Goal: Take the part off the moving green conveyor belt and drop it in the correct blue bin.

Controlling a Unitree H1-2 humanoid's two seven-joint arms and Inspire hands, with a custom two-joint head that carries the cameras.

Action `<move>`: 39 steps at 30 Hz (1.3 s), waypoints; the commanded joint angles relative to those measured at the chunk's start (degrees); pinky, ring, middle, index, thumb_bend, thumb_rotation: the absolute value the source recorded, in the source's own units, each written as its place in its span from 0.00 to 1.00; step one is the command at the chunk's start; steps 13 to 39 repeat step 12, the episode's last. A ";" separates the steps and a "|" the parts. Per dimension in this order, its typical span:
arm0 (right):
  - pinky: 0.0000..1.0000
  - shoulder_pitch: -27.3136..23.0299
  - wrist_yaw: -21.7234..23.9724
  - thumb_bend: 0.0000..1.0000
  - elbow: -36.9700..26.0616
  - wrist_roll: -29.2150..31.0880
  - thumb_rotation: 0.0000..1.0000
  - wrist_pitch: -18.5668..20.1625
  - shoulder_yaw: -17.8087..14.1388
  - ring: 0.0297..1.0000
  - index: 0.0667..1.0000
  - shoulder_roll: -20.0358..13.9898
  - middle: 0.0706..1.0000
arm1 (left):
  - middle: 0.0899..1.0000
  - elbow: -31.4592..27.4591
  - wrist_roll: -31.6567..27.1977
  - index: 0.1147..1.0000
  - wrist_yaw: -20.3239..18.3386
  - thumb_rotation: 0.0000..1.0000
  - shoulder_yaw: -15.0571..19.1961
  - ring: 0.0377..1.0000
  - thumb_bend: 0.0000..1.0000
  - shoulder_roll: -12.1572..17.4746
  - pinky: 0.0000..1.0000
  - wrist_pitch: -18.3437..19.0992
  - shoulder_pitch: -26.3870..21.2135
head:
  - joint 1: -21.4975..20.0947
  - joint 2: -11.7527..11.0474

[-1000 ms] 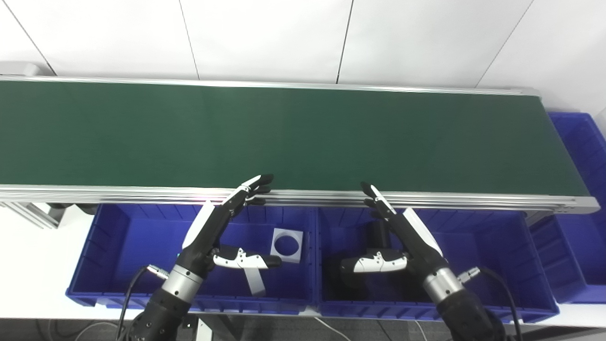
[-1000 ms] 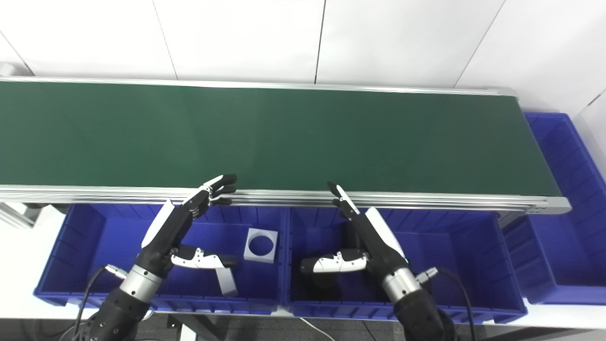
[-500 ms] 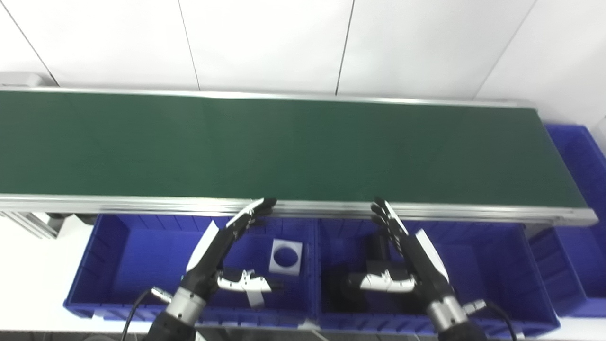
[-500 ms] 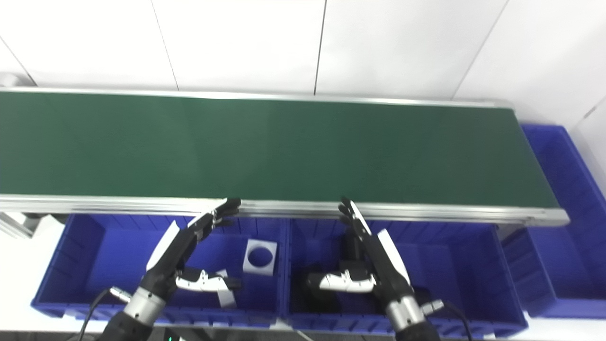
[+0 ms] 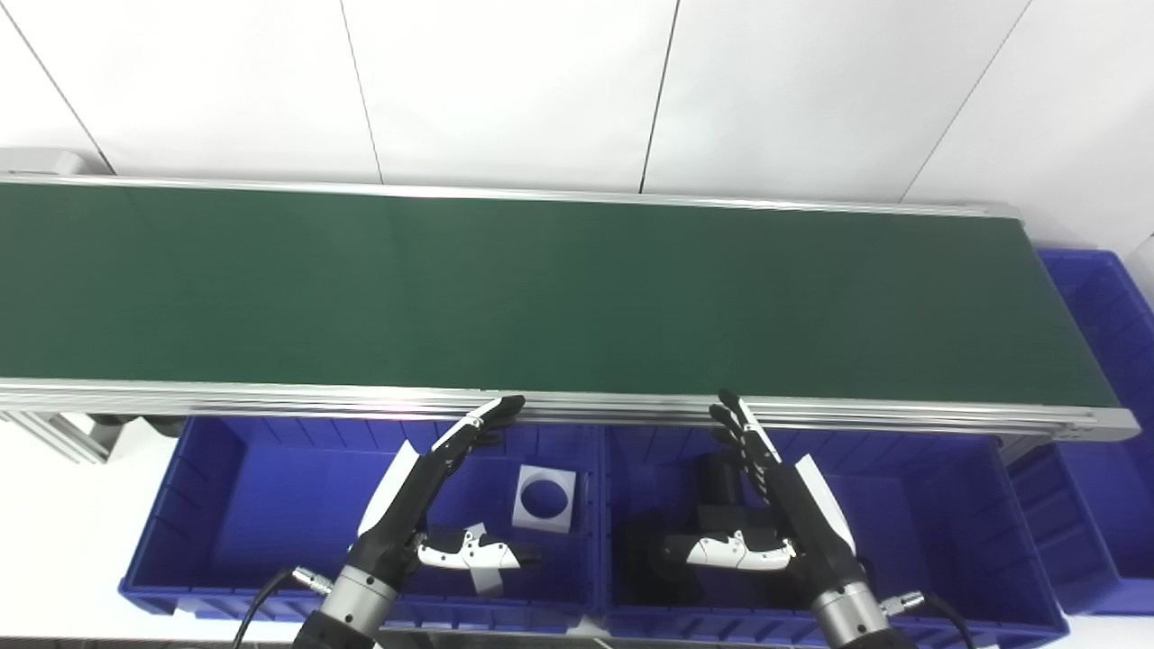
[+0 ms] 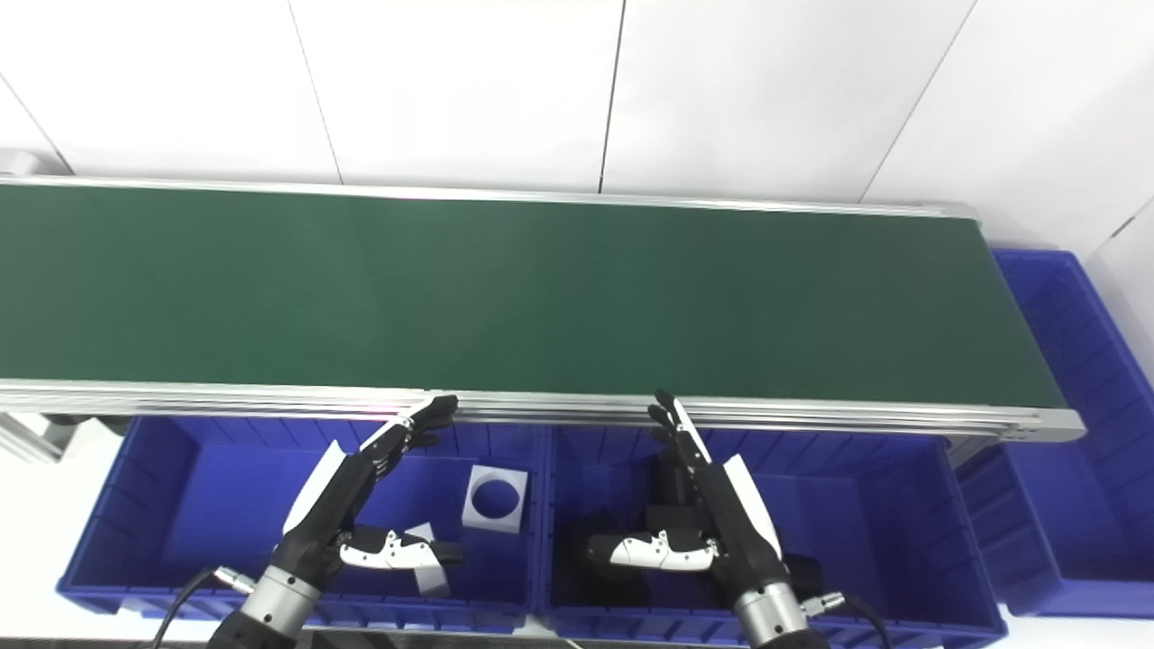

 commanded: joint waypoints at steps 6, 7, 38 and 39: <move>0.89 -0.02 -1.30 0.97 0.70 0.50 0.26 -4.76 0.01 0.91 0.99 0.11 0.94 | 0.88 -0.51 -0.43 0.86 2.79 0.33 -1.27 0.86 0.96 1.21 0.82 -2.31 -1.23 | 0.02 -1.37; 0.89 -0.01 -1.35 0.97 0.79 0.48 0.26 -4.85 0.05 0.91 0.99 0.12 0.94 | 0.88 -0.43 -0.41 0.86 3.04 0.33 -1.49 0.86 0.96 1.33 0.82 -2.31 -1.29 | 0.02 -1.37; 0.90 0.01 -1.17 0.97 1.68 1.42 0.25 -6.33 0.17 0.92 0.99 0.09 0.94 | 0.88 0.01 0.22 0.86 4.48 0.33 -2.54 0.86 0.96 1.91 0.82 -2.31 -1.59 | 0.32 -2.24; 0.90 0.01 -1.17 0.97 1.68 1.42 0.25 -6.33 0.17 0.92 0.99 0.09 0.94 | 0.88 0.01 0.22 0.86 4.48 0.33 -2.54 0.86 0.96 1.91 0.82 -2.31 -1.59 | 0.32 -2.24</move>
